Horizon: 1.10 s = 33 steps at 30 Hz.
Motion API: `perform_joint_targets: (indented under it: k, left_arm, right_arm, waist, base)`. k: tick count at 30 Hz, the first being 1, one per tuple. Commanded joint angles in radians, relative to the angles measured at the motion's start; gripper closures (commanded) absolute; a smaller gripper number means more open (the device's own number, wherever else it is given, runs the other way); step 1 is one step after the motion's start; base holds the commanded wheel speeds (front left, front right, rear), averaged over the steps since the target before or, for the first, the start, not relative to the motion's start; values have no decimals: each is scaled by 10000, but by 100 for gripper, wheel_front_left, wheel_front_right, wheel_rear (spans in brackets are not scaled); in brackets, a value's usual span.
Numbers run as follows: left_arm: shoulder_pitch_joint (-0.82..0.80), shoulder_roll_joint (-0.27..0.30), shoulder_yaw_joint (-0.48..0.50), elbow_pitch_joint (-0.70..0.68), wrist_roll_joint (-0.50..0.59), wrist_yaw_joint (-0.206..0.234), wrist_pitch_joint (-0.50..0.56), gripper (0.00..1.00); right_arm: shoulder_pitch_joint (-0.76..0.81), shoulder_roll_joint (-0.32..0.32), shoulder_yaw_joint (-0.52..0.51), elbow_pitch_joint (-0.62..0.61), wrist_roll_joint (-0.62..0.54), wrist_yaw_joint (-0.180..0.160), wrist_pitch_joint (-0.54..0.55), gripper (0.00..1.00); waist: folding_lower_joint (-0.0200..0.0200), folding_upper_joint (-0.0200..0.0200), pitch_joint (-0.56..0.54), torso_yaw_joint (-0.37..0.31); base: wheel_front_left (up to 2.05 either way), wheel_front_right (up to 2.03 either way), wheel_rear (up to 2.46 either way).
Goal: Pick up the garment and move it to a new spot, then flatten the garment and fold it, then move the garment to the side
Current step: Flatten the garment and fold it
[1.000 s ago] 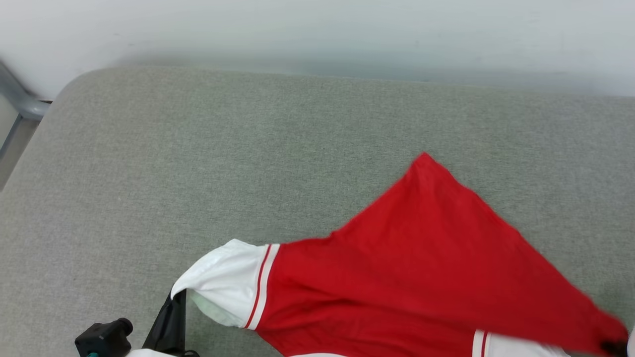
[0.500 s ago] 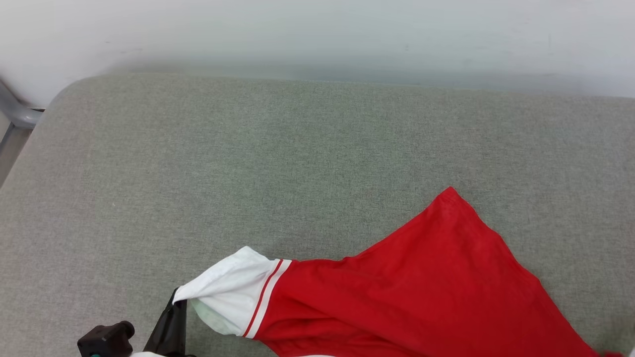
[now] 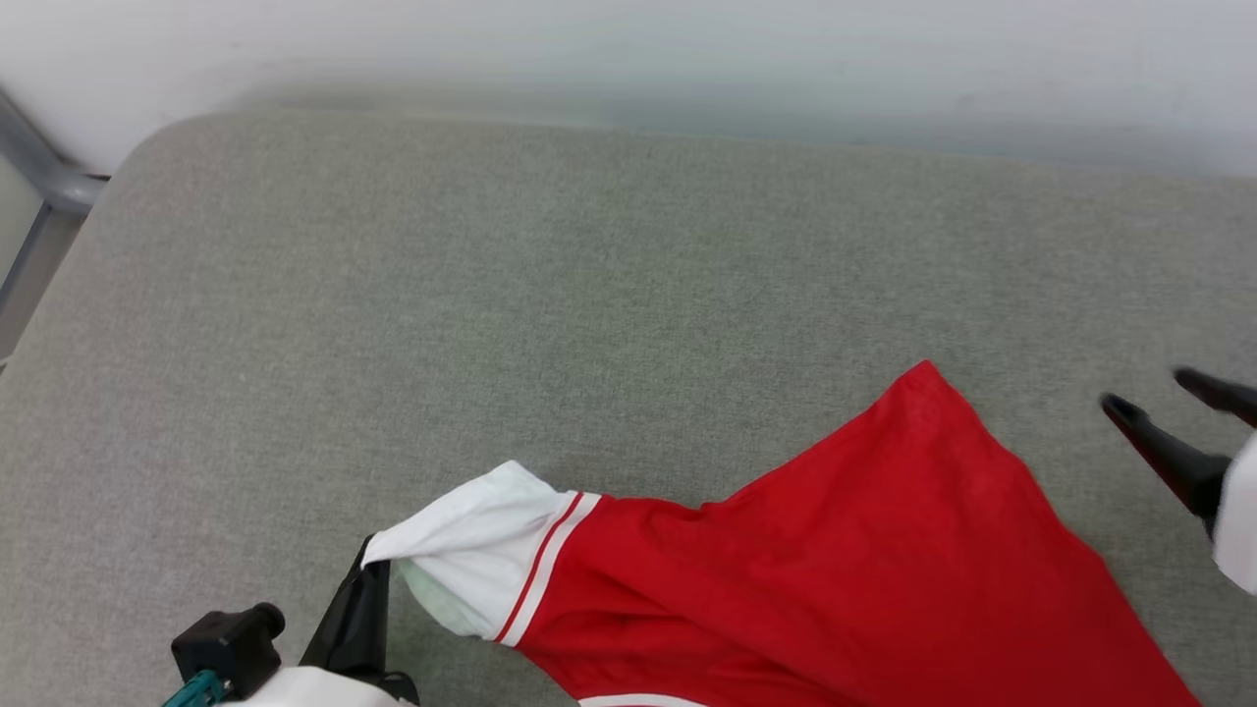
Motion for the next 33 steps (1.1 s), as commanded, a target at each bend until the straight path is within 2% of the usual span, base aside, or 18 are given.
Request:
perform_joint_targets:
  k: [1,7,8,14,22,30,31,32,33]
  left_arm:
    - [-207,-42,-35,2,74,-25,-14,100]
    - [-673,-211,-203,71,166,-151,-92,100]
    - [-673,-211,-203,71,166,-151,-92,100]
    - [-1071,-444,-341,170,275,-281,-185,100]
    - [-1683,-751,-529,308,470,-450,-268,100]
    - [-1846,-895,-487,492,568,-510,-299,100]
    - [-1837,-892,-458,511,576,-502,-305,100]
    - [-1816,-886,-436,524,579,-492,-311,100]
    - [-1788,-874,-413,545,584,-485,-315,100]
  right_arm:
    - [-632,77,421,-18,-99,-7,282,0]
    - [-2737,9,2275,813,-305,-7,1970,0]
    - [-2737,9,2275,813,-305,-7,1970,0]
    - [-4366,11,3780,2158,-513,-7,3084,0]
    - [-5519,187,5085,3995,-728,-7,3008,0]
    - [-5351,48,6832,5239,-322,-4,2483,0]
    - [-5415,53,6938,5277,-283,-4,2293,59]
    - [-5502,72,7028,5304,-261,-6,2067,100]
    - [-5594,107,7080,5369,-192,-6,1871,100]
  waist:
    - [0,0,206,146]
    - [0,0,750,469]
    - [0,0,750,469]
    - [0,0,1244,794]
    - [0,0,1985,1215]
    - [0,0,2198,1255]
    - [0,0,2181,1226]
    - [0,0,2157,1185]
    - [0,0,2111,1140]
  base:
    - [0,0,0]
    - [0,0,0]
    - [0,0,0]
    - [0,0,0]
    - [0,0,0]
    - [0,0,0]
    - [0,0,0]
    - [0,0,0]
    - [0,0,0]
